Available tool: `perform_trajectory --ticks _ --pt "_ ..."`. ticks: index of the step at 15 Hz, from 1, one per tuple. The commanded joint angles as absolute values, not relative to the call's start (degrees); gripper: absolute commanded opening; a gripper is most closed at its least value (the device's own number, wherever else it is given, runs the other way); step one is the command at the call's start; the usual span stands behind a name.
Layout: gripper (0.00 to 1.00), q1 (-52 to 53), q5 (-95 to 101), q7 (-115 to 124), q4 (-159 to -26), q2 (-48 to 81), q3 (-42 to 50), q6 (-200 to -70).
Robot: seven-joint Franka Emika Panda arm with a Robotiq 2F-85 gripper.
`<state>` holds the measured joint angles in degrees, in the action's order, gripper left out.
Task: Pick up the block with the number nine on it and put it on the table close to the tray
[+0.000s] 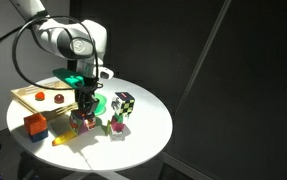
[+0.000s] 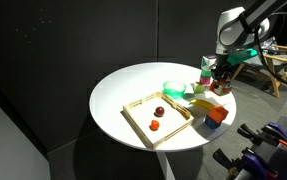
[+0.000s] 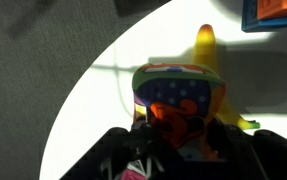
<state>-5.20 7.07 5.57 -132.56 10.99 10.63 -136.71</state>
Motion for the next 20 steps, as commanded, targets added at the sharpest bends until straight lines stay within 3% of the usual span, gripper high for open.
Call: perform_trajectory --ticks 1,12,13,20 --pt "0.23 -5.89 7.41 -1.22 -134.24 9.04 8.66 -137.78" --pt "0.23 -5.61 7.63 -16.40 -136.56 7.76 4.90 -139.70" --pt "0.48 -5.49 7.17 -14.66 -134.98 9.74 4.92 -138.95" --pt "0.48 -5.47 7.16 -15.06 -135.20 9.46 4.77 -139.05"
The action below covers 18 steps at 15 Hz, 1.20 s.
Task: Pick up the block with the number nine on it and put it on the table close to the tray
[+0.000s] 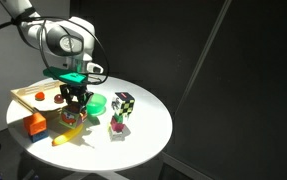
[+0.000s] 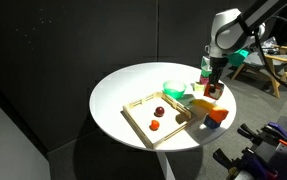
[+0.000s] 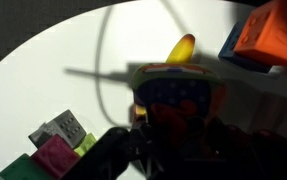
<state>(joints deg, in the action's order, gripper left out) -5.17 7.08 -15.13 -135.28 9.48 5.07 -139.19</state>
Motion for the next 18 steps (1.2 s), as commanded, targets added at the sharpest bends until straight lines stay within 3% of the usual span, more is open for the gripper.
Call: perform_trajectory --ticks 1,2,3,18 --pt "0.48 -5.47 7.16 -15.07 -135.21 9.46 4.77 -139.05" --pt "0.48 -5.47 7.16 -15.07 -135.21 9.46 4.77 -139.05" --pt "0.23 -5.31 7.28 -15.38 -135.39 9.17 4.58 -139.31" --pt "0.23 -2.92 8.86 -27.02 -134.98 9.08 0.18 -140.02"
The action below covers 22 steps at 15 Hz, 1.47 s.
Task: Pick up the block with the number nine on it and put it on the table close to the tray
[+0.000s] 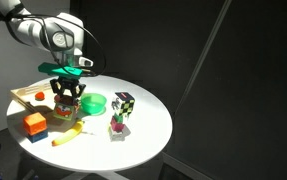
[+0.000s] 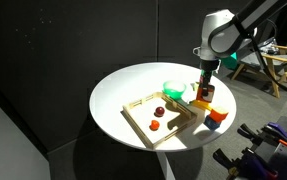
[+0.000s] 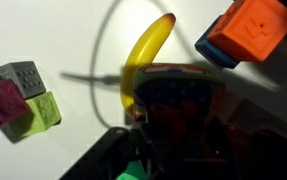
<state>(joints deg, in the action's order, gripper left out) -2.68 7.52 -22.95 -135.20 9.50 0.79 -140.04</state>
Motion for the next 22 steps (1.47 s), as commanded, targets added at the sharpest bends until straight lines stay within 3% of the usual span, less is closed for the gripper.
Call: perform_trajectory --ticks 1,10,22 --pt "0.23 -2.96 8.77 -28.63 -134.98 9.05 -0.07 -139.98" --pt "0.23 -2.59 10.45 -46.14 -135.37 8.57 -1.80 -140.40" --pt "0.23 -2.21 17.19 -48.64 -136.46 10.73 -1.47 -145.73"
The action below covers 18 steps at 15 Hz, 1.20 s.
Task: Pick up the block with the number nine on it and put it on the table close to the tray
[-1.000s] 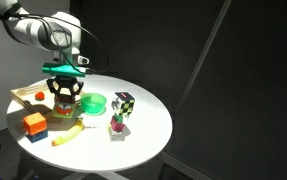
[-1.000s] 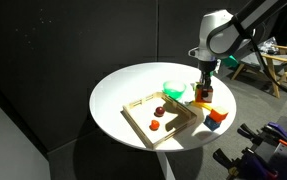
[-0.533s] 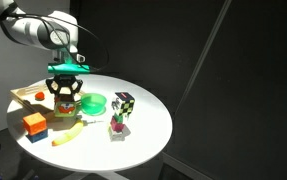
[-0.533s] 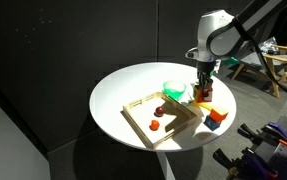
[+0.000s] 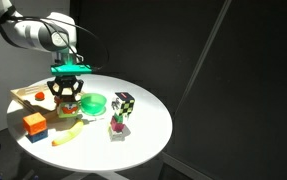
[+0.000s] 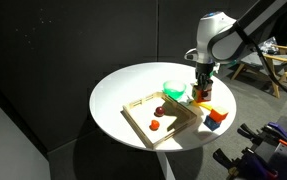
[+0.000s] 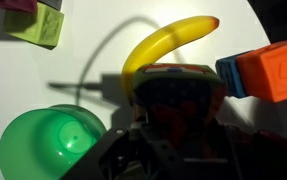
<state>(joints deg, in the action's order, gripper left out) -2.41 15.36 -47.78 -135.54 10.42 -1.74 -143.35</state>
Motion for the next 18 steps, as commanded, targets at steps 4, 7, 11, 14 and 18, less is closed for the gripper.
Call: perform_trajectory --ticks 4,7,11,14,18 --pt "0.23 -2.09 17.24 -48.42 -137.23 12.24 -1.77 -148.08" --pt "0.23 -2.05 17.12 -48.48 -137.50 13.40 -1.93 -149.27" --pt "0.23 -2.06 17.36 -48.47 -137.68 14.64 -1.95 -150.52" --pt "0.23 -2.07 17.62 -48.36 -137.79 15.36 -1.89 -151.24" --pt "0.36 -2.02 18.15 -48.18 -137.85 15.75 -1.82 -151.62"
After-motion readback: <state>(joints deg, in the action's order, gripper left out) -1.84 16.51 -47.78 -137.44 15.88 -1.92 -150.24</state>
